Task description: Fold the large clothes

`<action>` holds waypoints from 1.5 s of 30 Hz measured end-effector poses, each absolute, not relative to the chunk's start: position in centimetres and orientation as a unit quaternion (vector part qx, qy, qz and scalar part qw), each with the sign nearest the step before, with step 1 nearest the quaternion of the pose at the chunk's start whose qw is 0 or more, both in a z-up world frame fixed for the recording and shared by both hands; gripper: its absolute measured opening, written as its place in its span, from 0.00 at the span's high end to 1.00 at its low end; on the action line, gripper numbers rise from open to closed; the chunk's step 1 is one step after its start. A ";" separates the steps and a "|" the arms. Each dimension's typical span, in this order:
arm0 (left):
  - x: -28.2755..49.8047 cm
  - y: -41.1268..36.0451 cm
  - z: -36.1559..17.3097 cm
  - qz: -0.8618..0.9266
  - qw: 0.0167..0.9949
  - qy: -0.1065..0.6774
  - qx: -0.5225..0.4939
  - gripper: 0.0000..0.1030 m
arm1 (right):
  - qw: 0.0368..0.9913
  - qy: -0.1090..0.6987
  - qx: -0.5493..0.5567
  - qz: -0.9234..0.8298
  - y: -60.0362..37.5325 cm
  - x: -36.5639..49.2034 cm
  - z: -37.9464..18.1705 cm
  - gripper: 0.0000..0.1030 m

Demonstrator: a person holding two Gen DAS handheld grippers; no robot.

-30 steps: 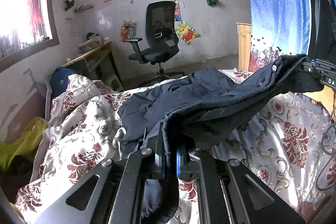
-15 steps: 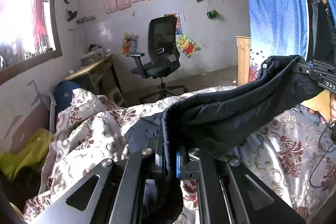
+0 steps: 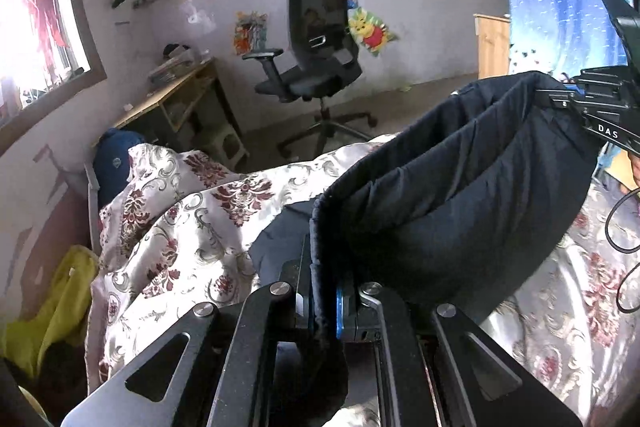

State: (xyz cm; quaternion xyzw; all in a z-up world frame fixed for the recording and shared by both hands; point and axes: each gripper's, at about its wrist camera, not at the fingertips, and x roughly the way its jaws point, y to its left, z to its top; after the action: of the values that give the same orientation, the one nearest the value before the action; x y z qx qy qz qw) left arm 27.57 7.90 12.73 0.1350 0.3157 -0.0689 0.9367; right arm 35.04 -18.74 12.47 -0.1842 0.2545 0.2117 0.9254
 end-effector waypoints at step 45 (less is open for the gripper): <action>42.4 11.4 1.5 -0.011 0.942 0.334 0.032 0.35 | 0.935 0.276 -0.086 0.207 -16.7 47.1 1.6 0.34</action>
State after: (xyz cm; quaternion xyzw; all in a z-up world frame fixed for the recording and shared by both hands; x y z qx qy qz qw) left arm 42.38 11.39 1.53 0.0321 0.3342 -0.0111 0.9419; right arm 47.15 -16.73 1.62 -0.0855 0.2760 0.2072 0.9347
